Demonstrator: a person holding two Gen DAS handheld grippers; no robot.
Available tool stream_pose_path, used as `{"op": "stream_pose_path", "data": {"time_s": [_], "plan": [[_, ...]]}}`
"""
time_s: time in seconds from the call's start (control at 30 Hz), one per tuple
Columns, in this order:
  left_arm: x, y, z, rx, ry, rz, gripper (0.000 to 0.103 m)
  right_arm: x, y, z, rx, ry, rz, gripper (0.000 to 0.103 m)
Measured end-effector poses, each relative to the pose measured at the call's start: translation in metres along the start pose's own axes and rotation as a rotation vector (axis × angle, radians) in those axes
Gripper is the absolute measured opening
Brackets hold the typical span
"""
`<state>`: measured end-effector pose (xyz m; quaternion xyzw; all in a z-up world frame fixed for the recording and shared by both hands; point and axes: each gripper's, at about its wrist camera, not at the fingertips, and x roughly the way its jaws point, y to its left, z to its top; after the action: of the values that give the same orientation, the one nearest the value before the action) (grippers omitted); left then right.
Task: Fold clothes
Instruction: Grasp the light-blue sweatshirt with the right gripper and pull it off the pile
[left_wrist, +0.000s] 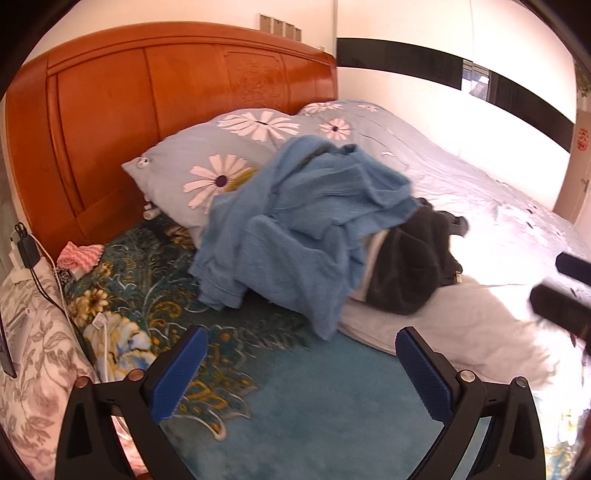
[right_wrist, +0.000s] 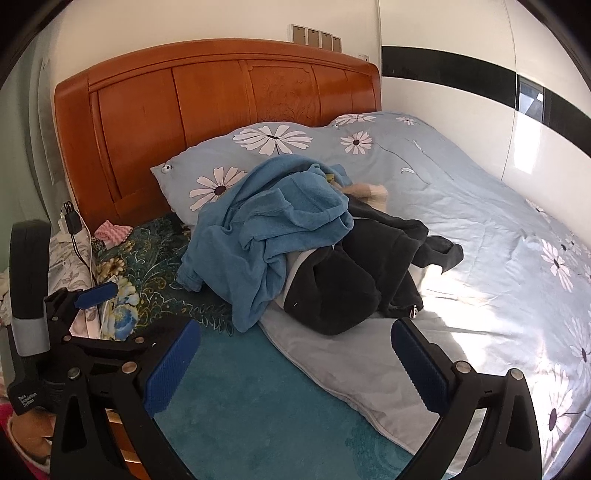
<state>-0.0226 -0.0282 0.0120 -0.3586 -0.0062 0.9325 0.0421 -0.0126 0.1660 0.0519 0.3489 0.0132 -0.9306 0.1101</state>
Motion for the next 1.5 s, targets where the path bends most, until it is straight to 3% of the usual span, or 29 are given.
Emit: {"op": "stream_pose_path", "data": {"time_s": [0.2,0.4,0.53,0.63,0.7,0.77,0.8,0.83,0.87,0.97,1.2,1.37,1.5], "plan": [[0.032,0.033,0.003,-0.052,0.003,-0.025,0.103,0.057,-0.023,0.04,0.076,0.02,0.036,0.102],[0.052,0.061,0.001,-0.093,-0.032,-0.025,0.103,0.135,-0.017,0.082,0.116,0.052,0.101,0.082],[0.062,0.078,-0.006,-0.112,-0.033,-0.03,0.103,0.162,0.008,0.099,0.028,0.012,0.127,0.078],[0.069,0.085,-0.012,-0.129,-0.024,-0.04,0.103,0.19,0.03,0.103,-0.062,0.056,0.086,0.076],[0.071,0.088,-0.014,-0.14,-0.014,-0.048,0.103,0.202,0.033,0.1,-0.058,0.086,0.079,0.058],[0.071,0.09,-0.017,-0.15,-0.005,-0.06,0.103,0.21,0.032,0.095,-0.034,0.11,0.063,0.031],[0.07,0.091,-0.018,-0.155,0.0,-0.066,0.103,0.214,0.031,0.093,-0.023,0.122,0.055,0.023],[0.07,0.092,-0.02,-0.16,0.004,-0.072,0.103,0.21,0.026,0.093,0.006,0.114,0.064,0.008],[0.07,0.093,-0.021,-0.165,0.009,-0.077,0.103,0.205,0.022,0.094,0.036,0.107,0.074,0.006],[0.062,0.095,-0.024,-0.159,0.009,-0.069,0.103,0.181,0.009,0.101,0.106,0.056,0.106,0.005],[0.014,0.103,-0.024,-0.21,-0.012,-0.08,0.103,0.05,-0.032,0.129,0.182,-0.191,-0.006,0.004],[-0.034,0.08,-0.024,-0.209,-0.031,-0.122,0.103,-0.049,-0.072,0.129,0.261,-0.29,-0.02,0.004],[-0.069,0.048,-0.034,-0.196,-0.039,-0.174,0.103,-0.124,-0.081,0.111,0.272,-0.357,-0.052,0.004]]}}
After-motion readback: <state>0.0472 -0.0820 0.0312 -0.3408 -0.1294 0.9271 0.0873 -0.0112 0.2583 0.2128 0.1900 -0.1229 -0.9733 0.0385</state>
